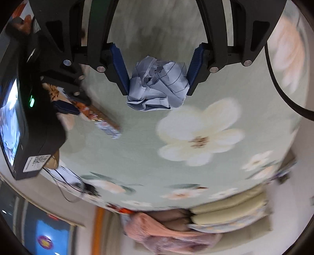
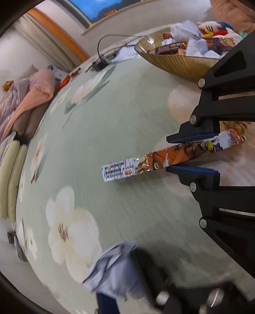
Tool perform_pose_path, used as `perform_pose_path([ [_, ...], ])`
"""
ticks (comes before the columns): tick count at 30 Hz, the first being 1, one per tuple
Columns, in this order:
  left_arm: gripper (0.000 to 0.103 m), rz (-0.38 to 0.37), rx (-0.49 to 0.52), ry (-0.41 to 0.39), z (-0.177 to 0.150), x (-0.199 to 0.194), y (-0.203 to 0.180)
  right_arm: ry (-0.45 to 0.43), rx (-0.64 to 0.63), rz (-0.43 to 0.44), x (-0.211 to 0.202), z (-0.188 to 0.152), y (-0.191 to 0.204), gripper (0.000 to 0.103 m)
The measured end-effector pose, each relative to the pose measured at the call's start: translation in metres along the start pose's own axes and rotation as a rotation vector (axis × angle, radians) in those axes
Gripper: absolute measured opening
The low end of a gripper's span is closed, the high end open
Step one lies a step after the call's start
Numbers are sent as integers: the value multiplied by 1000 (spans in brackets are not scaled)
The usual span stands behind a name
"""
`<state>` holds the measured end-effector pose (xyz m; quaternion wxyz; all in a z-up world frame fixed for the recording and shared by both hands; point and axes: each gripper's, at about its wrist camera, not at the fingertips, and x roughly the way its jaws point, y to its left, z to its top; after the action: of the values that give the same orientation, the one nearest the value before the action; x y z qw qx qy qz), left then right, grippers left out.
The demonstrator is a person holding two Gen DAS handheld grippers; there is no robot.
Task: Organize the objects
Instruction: 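Grasp the last paper ball with the left tool while the right grasps the red snack stick, then carry the paper ball and snack stick to the gold plate and open both tools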
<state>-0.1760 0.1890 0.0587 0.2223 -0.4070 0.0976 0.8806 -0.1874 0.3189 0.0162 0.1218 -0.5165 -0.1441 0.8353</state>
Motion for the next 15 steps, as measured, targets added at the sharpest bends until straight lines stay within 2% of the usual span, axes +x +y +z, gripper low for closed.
perform_pose_path([
  [3, 54, 73, -81, -11, -33, -45, 14, 4, 55, 116, -25, -16, -1, 18],
  [5, 54, 138, -127, 1, -63, -73, 21, 14, 122, 268, -50, -33, -1, 18],
  [7, 54, 195, -176, 33, -98, -98, 26, 25, 157, 361, -71, -50, 5, 18],
  [8, 54, 209, -206, 50, -117, -109, 29, 37, 178, 436, -86, -64, 11, 18],
  [10, 54, 216, -267, 73, -149, -125, 35, 51, 194, 505, -104, -84, 20, 18],
  [12, 54, 204, -328, 87, -173, -135, 43, 63, 203, 537, -119, -109, 35, 18],
  [15, 54, 217, -363, 110, -190, -145, 50, 88, 193, 488, -128, -140, 58, 18],
])
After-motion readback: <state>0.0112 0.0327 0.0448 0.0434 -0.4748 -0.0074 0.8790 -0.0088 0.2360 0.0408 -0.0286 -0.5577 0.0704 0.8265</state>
